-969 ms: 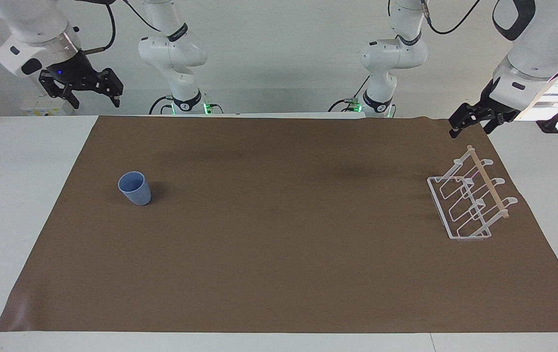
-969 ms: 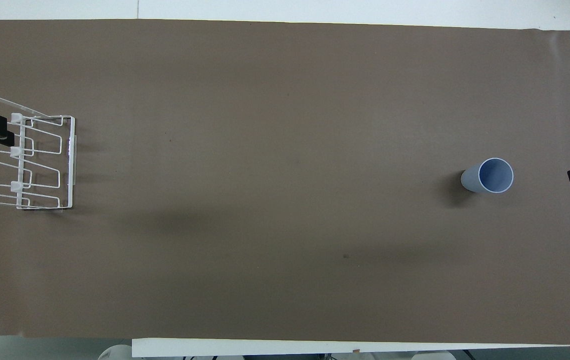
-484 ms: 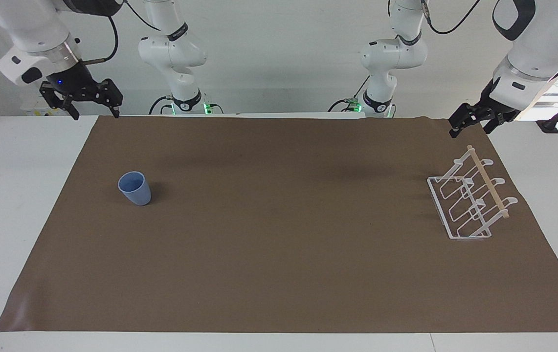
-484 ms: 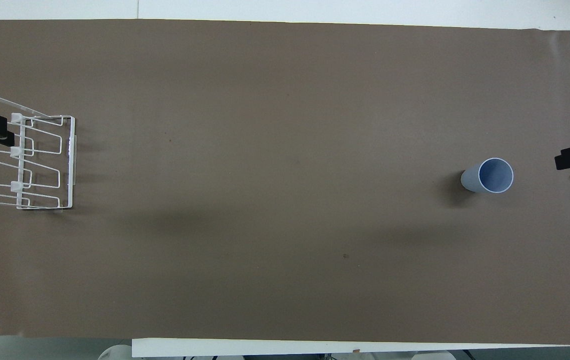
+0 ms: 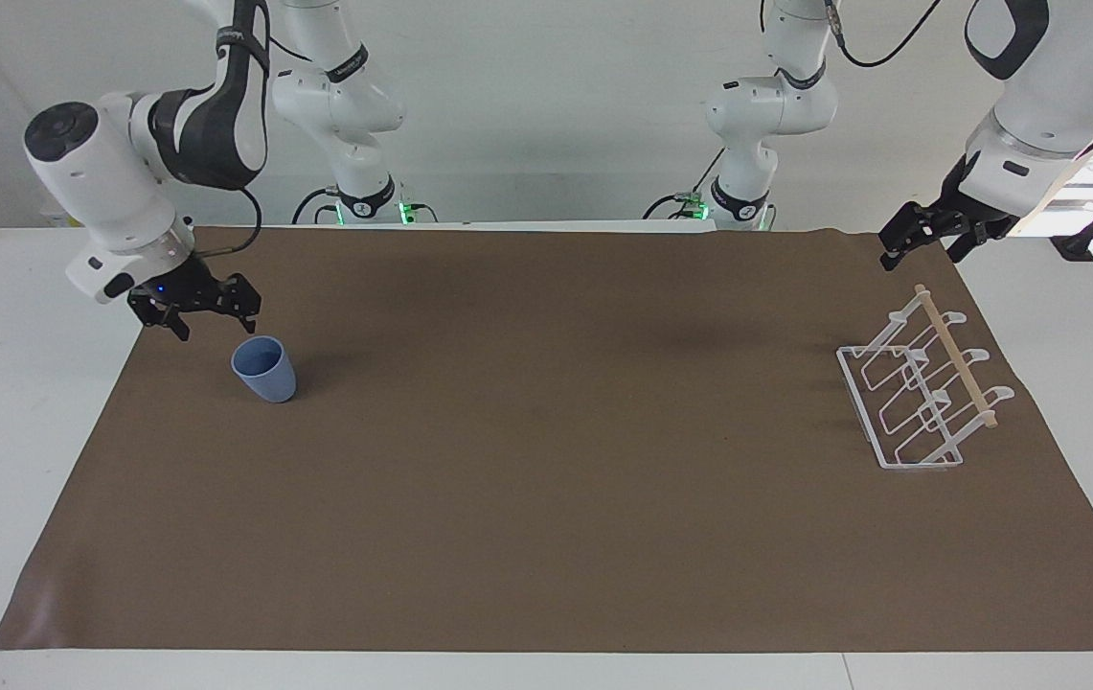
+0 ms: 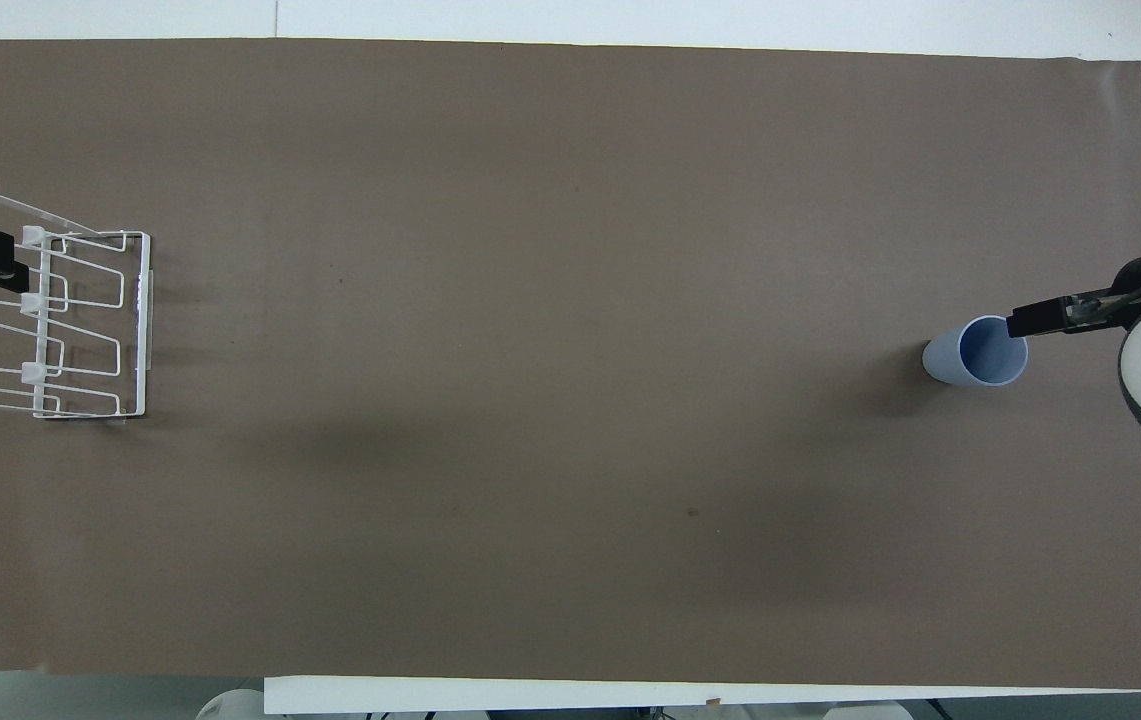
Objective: Hang cup on cup holder
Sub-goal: 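Reach the right gripper to the blue cup and grasp its rim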
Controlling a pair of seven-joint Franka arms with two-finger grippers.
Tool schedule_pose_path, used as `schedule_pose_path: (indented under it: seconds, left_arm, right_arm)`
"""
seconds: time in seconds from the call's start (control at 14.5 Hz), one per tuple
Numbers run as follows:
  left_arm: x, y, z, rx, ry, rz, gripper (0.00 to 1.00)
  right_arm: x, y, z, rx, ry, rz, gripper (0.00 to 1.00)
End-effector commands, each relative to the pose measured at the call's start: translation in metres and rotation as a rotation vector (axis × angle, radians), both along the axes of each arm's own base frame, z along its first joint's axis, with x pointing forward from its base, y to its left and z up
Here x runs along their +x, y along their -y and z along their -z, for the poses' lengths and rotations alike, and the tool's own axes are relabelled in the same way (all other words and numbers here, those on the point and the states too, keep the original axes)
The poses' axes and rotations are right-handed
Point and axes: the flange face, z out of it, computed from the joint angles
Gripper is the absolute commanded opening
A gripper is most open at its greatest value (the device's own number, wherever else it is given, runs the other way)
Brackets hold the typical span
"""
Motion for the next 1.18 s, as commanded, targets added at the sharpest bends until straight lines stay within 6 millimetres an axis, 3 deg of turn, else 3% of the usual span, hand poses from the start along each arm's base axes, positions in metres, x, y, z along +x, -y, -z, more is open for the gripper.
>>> schedule_pose_path:
  seconds: [0.0, 0.42, 0.55, 0.76, 0.83, 0.97, 1.11]
  left_arm:
    - [-0.005, 0.0, 0.0, 0.001, -0.013, -0.007, 1.0]
    - [-0.005, 0.001, 0.0, 0.001, -0.011, -0.005, 1.0]
    - [-0.005, 0.001, 0.0, 0.001, -0.013, -0.005, 1.0]
    - [-0.005, 0.001, 0.0, 0.001, -0.014, -0.002, 1.0]
    - [-0.007, 0.006, 0.0, 0.002, -0.02, 0.01, 1.0]
    - [-0.014, 0.015, 0.003, 0.008, -0.061, 0.024, 1.0]
    - [-0.013, 0.01, 0.003, 0.006, -0.065, 0.015, 1.0]
  right_arm:
    - [-0.001, 0.005, 0.021, 0.023, 0.005, -0.043, 1.0]
    - [-0.011, 0.004, 0.067, 0.014, 0.022, -0.129, 0.79]
    - [-0.011, 0.005, 0.081, 0.015, 0.013, -0.129, 0.6]
    - [-0.011, 0.004, 0.081, 0.017, 0.009, -0.129, 0.06]
    - [-0.011, 0.004, 0.081, 0.018, 0.004, -0.13, 0.0]
    - [-0.007, 0.003, 0.075, 0.025, -0.008, -0.137, 0.0]
    - [0.009, -0.01, 0.046, 0.083, -0.041, -0.181, 0.0]
